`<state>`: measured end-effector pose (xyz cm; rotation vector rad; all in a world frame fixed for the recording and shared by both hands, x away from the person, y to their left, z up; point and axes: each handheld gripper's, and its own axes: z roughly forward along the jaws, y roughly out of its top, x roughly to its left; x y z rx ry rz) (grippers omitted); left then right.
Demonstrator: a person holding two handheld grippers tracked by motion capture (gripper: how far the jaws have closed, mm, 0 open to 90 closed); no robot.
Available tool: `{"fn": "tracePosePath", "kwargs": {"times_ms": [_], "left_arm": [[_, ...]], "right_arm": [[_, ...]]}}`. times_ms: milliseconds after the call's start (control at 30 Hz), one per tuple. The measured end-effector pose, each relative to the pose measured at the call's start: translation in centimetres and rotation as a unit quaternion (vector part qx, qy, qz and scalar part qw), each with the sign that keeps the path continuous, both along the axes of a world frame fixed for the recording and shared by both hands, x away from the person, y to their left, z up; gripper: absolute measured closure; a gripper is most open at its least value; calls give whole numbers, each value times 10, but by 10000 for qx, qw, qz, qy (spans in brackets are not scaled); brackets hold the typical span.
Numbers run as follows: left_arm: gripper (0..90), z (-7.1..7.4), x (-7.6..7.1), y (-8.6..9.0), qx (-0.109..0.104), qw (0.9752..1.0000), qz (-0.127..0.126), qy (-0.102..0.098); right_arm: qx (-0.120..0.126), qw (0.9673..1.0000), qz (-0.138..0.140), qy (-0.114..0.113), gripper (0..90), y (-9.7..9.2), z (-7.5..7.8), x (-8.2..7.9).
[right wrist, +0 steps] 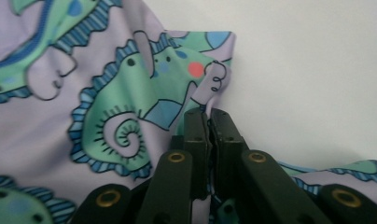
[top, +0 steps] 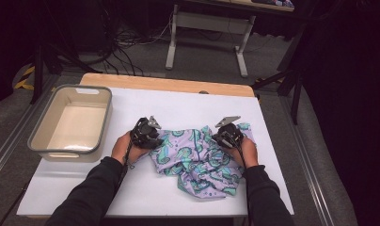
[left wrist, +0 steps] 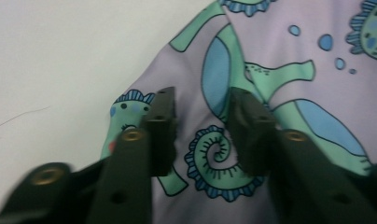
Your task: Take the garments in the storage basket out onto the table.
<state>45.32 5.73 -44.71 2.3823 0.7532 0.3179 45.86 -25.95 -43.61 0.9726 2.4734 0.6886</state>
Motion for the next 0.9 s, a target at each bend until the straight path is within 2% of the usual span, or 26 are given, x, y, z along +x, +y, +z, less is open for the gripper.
{"fn": "tracePosePath", "kwargs": {"times_ms": [33, 67, 167, 200, 267, 367, 467, 500, 533, 600, 667, 700, 767, 833, 900], "left_arm": [[820, 1, 0, -2, 171, 9997, 60, -133], [871, 0, 1, -2, 181, 9996, 113, -209], [884, 0, 3, -1, 131, 9994, 241, -203], [887, 3, 6, -1, 83, 9989, 290, -366], [890, 9, 8, 0, 4, 9978, 409, -523], [891, 22, 12, 1, -25, 9945, 566, -884], [892, 32, 18, 1, -74, 9912, 692, -1124], [892, 36, 21, 1, -72, 9887, 775, -1281], [892, 39, 22, 0, -50, 9876, 803, -1348], [891, 49, 28, 1, 29, 9825, 877, -1640], [892, 57, 32, 1, 29, 9790, 1041, -1754], [891, 61, 37, 1, -19, 9786, 1026, -1782], [890, 67, 43, 1, 56, 9755, 1092, -1910], [886, 66, 46, 1, -64, 9750, 1143, -1907], [883, 65, 47, -1, -87, 9749, 1154, -1900]], "right_arm": [[-78, 9999, -64, -113, 872, 0, 0, 0], [-37, 9997, -118, -194, 874, 0, 1, 0], [98, 9982, -313, -512, 875, -3, 7, 0], [139, 9968, -417, -666, 876, -5, 11, 1], [216, 9944, -570, -867, 877, -7, 17, 1], [159, 9890, -785, -1247, 879, -6, 27, 3], [251, 9829, -925, -1571, 879, -7, 39, 6], [282, 9812, -967, -1646, 879, -7, 42, 7], [291, 9795, -1009, -1720, 879, -7, 47, 9], [314, 9768, -1059, -1834, 879, -5, 54, 13], [335, 9732, -1124, -1978, 879, -4, 59, 16], [365, 9716, -1165, -2029, 879, -3, 62, 18], [455, 9689, -1249, -2088, 879, -2, 66, 23], [492, 9686, -1312, -2052, 879, -1, 67, 29], [471, 9681, -1376, -2039, 878, 1, 66, 33]]}}
